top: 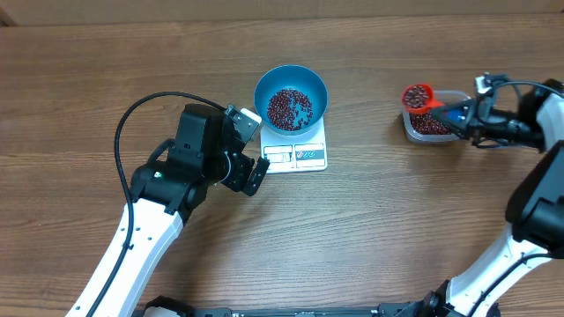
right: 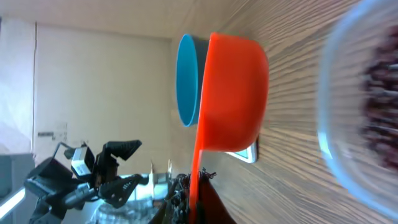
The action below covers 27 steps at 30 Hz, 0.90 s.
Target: Scoop item into bowl and weigh 150g on scale
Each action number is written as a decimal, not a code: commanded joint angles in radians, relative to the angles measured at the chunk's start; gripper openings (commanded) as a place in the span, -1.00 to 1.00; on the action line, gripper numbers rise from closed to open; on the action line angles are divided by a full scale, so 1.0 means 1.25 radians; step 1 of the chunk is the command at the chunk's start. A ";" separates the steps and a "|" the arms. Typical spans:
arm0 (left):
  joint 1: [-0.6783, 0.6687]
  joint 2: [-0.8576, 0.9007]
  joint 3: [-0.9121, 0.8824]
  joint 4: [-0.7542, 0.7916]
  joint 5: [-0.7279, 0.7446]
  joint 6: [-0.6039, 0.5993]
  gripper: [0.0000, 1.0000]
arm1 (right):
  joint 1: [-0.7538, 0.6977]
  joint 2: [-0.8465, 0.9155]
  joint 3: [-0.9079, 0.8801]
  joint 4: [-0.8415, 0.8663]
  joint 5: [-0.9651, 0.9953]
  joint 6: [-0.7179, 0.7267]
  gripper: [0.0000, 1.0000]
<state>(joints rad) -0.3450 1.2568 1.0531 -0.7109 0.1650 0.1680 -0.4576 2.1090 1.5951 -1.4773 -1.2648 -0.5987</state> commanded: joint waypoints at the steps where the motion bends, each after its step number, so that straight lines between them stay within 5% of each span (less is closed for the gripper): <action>1: 0.003 -0.006 -0.002 0.001 0.009 0.015 0.99 | 0.042 0.009 0.020 0.001 -0.054 -0.009 -0.93; 14: 0.003 -0.006 -0.002 0.001 0.009 0.015 0.99 | 0.231 0.009 0.024 0.036 -0.136 0.015 -0.92; 27: 0.003 -0.006 -0.002 0.001 0.009 0.015 0.99 | 0.425 0.009 0.099 0.388 -0.014 0.443 -0.93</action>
<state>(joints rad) -0.3450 1.2568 1.0531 -0.7113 0.1650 0.1680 0.0132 2.1101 1.6741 -1.0790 -1.3701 -0.2691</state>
